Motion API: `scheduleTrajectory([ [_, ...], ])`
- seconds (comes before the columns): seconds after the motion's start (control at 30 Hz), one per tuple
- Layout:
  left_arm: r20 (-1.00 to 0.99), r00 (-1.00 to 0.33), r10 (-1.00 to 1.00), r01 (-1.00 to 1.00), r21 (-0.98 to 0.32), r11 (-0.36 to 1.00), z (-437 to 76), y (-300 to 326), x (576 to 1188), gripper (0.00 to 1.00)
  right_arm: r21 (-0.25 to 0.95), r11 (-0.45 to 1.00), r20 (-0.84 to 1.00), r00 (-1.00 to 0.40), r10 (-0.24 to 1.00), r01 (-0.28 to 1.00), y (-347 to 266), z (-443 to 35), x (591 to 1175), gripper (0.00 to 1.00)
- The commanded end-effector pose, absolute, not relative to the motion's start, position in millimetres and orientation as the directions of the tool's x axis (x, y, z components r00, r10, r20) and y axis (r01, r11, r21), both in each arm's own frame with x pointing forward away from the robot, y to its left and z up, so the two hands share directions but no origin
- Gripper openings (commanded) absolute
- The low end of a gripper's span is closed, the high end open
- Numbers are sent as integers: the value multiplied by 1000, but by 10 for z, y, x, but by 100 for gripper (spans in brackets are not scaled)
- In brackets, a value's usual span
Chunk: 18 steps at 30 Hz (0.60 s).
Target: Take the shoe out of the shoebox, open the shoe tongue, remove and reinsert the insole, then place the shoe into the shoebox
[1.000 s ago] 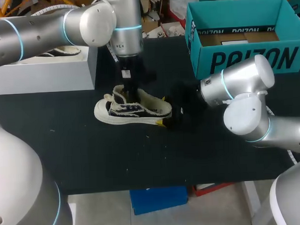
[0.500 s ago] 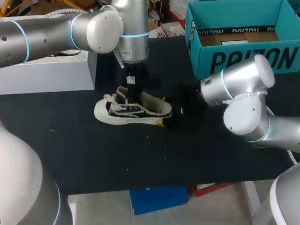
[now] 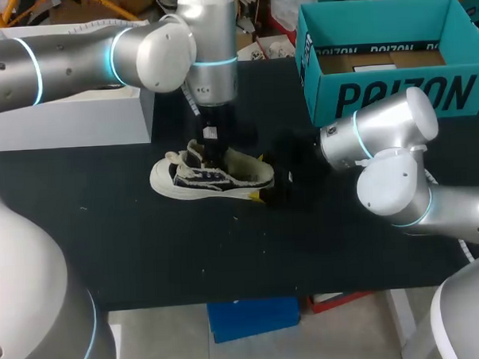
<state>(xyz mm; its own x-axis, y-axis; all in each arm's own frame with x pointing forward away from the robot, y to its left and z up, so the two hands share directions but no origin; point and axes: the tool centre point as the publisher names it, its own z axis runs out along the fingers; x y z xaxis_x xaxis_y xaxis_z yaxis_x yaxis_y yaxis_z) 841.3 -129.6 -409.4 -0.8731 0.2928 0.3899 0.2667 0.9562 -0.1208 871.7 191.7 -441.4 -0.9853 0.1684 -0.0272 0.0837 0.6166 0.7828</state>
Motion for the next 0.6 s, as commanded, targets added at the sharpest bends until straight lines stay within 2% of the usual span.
scheduleTrajectory([
  [0.03,382,-878,289,267,-113,957,-4163,-1280,8363,0,780,619,-26,-985,171,87,1930,-4430,8727,0],
  [0.07,381,-878,289,266,-111,957,-4168,-1278,8367,5,780,619,-26,-985,171,87,1930,-4430,8727,0],
  [0.1,380,-879,288,266,-110,958,-4175,-1276,8374,22,780,619,-26,-985,171,87,1930,-4430,8727,0],
  [0.13,378,-881,286,266,-106,958,-4184,-1272,8384,31,780,619,-26,-985,171,87,1930,-4430,8727,0],
  [0.2,373,-884,283,265,-100,959,-4204,-1259,8404,40,780,619,-26,-985,171,87,1930,-4430,8727,0],
  [0.3,366,-888,280,265,-92,960,-4238,-1240,8431,35,780,619,-26,-985,171,87,1930,-4430,8727,0],
  [0.6,264,-927,266,272,-12,962,-4319,-1235,8407,33,780,619,-26,-985,171,87,1930,-4430,8727,0],
])
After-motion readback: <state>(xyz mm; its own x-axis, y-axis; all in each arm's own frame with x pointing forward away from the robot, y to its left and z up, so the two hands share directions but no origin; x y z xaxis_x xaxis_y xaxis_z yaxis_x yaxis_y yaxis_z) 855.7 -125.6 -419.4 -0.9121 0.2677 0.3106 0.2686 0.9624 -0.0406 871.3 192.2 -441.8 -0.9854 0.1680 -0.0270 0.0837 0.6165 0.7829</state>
